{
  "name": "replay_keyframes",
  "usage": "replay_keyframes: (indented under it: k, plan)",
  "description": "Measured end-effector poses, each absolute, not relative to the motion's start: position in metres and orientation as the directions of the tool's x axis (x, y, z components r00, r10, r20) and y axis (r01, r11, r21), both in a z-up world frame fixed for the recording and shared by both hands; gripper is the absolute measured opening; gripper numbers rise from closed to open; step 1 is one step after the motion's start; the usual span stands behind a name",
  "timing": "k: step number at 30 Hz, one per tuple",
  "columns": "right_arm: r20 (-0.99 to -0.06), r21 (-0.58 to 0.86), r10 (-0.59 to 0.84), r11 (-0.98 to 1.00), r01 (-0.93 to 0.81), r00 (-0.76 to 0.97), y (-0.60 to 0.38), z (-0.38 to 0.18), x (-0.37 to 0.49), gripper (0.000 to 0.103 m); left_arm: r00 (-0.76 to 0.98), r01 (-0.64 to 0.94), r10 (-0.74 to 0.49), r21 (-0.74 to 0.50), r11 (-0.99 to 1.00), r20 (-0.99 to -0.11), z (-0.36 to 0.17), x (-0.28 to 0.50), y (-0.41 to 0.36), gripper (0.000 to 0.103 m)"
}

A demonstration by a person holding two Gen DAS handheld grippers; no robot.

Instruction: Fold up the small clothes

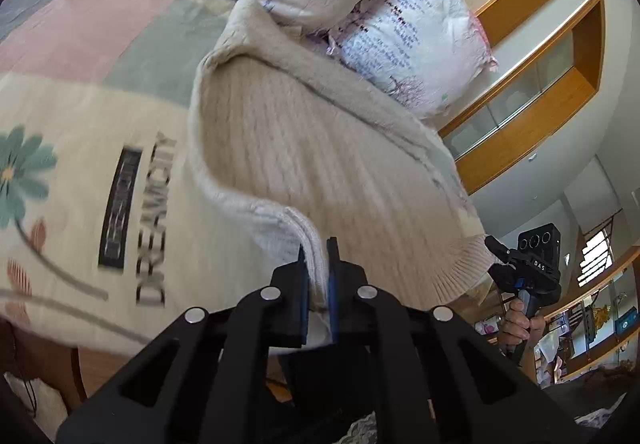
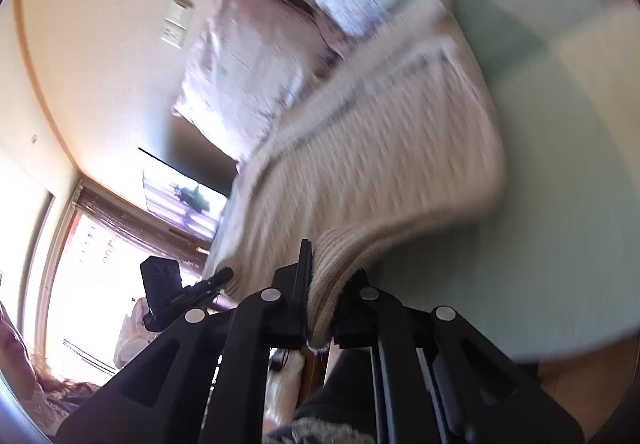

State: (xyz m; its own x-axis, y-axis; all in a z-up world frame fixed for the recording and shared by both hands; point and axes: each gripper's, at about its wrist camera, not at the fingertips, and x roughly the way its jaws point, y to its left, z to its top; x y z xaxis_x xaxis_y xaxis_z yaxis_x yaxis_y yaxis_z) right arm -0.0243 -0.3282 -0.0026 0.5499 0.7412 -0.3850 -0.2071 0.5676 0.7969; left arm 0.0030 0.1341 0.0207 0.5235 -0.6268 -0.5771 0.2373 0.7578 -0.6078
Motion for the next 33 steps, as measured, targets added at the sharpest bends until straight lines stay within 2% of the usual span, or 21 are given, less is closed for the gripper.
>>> replay_keyframes:
  k: [2, 5, 9, 11, 12, 13, 15, 16, 17, 18, 19, 20, 23, 26, 29, 31, 33]
  plan:
    - [-0.328, 0.779, 0.727, 0.57, -0.263, 0.603, -0.332, 0.021, 0.004, 0.008, 0.564, 0.267, -0.625, -0.598, 0.756, -0.539, 0.044, 0.035, 0.137, 0.007]
    - [-0.251, 0.759, 0.688, 0.577, -0.302, 0.681, -0.339, 0.043, 0.057, 0.008, 0.667, 0.274, -0.554, -0.528, 0.804, -0.498, 0.081, 0.098, 0.143, 0.006]
    - [-0.212, 0.776, 0.613, 0.579, -0.25, 0.761, -0.345, 0.05, 0.141, 0.008, 0.76, 0.212, -0.433, -0.444, 0.871, -0.485, 0.103, 0.196, 0.137, 0.006]
    - [-0.239, 0.789, 0.534, 0.594, -0.159, 0.811, -0.347, 0.041, 0.187, 0.008, 0.771, 0.161, -0.384, -0.427, 0.89, -0.509, 0.095, 0.248, 0.13, 0.008]
    - [-0.283, 0.782, 0.485, 0.617, -0.094, 0.827, -0.347, 0.033, 0.208, 0.009, 0.756, 0.132, -0.366, -0.421, 0.897, -0.542, 0.085, 0.269, 0.129, 0.011]
    - [-0.365, 0.755, 0.43, 0.656, -0.008, 0.826, -0.346, 0.021, 0.23, 0.011, 0.729, 0.092, -0.349, -0.421, 0.902, -0.589, 0.073, 0.292, 0.126, 0.015]
    - [-0.521, 0.7, 0.389, 0.704, 0.12, 0.76, -0.344, 0.0, 0.256, 0.035, 0.688, 0.019, -0.323, -0.428, 0.904, -0.651, 0.058, 0.309, 0.131, 0.037]
    - [-0.564, 0.693, 0.397, 0.704, 0.154, 0.724, -0.347, -0.008, 0.258, 0.04, 0.686, 0.01, -0.33, -0.444, 0.896, -0.649, 0.056, 0.307, 0.136, 0.052]
    - [-0.553, 0.699, 0.408, 0.702, 0.138, 0.726, -0.351, -0.009, 0.251, 0.052, 0.699, 0.031, -0.353, -0.467, 0.884, -0.622, 0.057, 0.299, 0.145, 0.064]
    - [-0.54, 0.686, 0.397, 0.718, 0.116, 0.742, -0.355, -0.006, 0.243, 0.069, 0.705, 0.055, -0.372, -0.477, 0.877, -0.604, 0.058, 0.292, 0.152, 0.069]
    - [-0.534, 0.655, 0.363, 0.749, 0.101, 0.764, -0.358, -0.001, 0.232, 0.077, 0.695, 0.075, -0.396, -0.486, 0.87, -0.6, 0.058, 0.287, 0.158, 0.075]
    - [-0.527, 0.627, 0.338, 0.774, 0.089, 0.78, -0.359, 0.004, 0.225, 0.082, 0.673, 0.089, -0.426, -0.506, 0.858, -0.605, 0.056, 0.281, 0.164, 0.075]
    - [-0.517, 0.61, 0.359, 0.791, 0.041, 0.777, -0.366, 0.012, 0.212, 0.082, 0.606, 0.095, -0.5, -0.567, 0.818, -0.619, 0.04, 0.276, 0.175, 0.073]
    - [-0.519, 0.624, 0.39, 0.781, 0.025, 0.761, -0.368, 0.011, 0.208, 0.082, 0.54, 0.105, -0.55, -0.597, 0.795, -0.637, 0.021, 0.272, 0.167, 0.064]
    - [-0.529, 0.625, 0.408, 0.78, 0.017, 0.744, -0.363, 0.008, 0.205, 0.082, 0.512, 0.099, -0.543, -0.582, 0.807, -0.666, 0.006, 0.271, 0.149, 0.054]
    - [-0.534, 0.631, 0.424, 0.776, 0.012, 0.732, -0.363, 0.004, 0.201, 0.082, 0.532, 0.097, -0.536, -0.582, 0.808, -0.656, 0.006, 0.271, 0.144, 0.051]
    - [-0.531, 0.638, 0.438, 0.77, 0.002, 0.726, -0.362, 0.003, 0.198, 0.082, 0.526, 0.044, -0.569, -0.648, 0.76, -0.632, -0.002, 0.274, 0.147, 0.033]
